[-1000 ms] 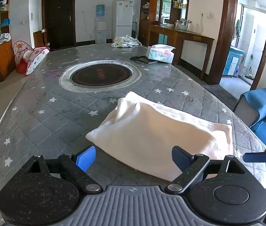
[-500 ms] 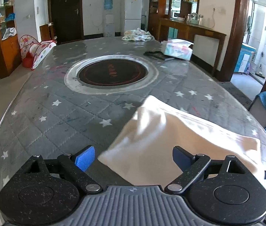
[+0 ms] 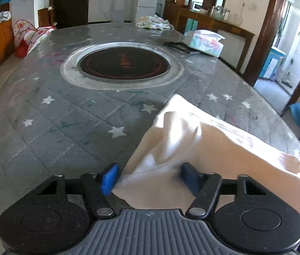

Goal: Fold clothes

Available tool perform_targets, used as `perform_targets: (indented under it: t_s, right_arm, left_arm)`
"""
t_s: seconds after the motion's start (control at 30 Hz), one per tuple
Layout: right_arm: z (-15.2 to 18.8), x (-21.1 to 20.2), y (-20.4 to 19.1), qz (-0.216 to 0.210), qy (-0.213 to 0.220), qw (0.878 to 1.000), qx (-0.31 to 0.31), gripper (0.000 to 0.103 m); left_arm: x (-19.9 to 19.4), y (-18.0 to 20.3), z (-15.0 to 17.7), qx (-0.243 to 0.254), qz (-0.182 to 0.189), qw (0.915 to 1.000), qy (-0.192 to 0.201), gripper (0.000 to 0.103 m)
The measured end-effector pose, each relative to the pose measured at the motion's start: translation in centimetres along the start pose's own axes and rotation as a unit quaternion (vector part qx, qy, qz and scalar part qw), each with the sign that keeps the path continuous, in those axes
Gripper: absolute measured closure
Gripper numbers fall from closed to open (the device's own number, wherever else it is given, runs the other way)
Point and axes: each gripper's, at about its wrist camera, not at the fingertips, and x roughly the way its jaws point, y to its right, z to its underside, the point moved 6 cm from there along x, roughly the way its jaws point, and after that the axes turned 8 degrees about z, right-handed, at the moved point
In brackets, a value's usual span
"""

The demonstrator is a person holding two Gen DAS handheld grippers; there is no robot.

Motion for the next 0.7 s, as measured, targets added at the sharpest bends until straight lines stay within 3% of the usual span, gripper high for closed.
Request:
perform_targets:
  t_s: [0.1, 0.2, 0.7]
  right_arm:
    - [-0.4, 0.4, 0.2, 0.001, 0.001, 1.000, -0.006, 0.007]
    - [-1.0, 0.9, 0.3, 0.004, 0.002, 1.000, -0.014, 0.007]
    - [-5.2, 4.9, -0.5, 0.005, 0.018, 0.999, -0.048, 0.007]
  left_arm:
    - [-0.5, 0.2, 0.2, -0.004, 0.013, 0.9999, 0.003, 0.062]
    - [-1.1, 0.0, 0.6, -0.009, 0.008, 0.9999, 0.007, 0.067]
    - [-4.3, -3.9, 2.0, -0.056, -0.045, 0.9972, 0.023, 0.071]
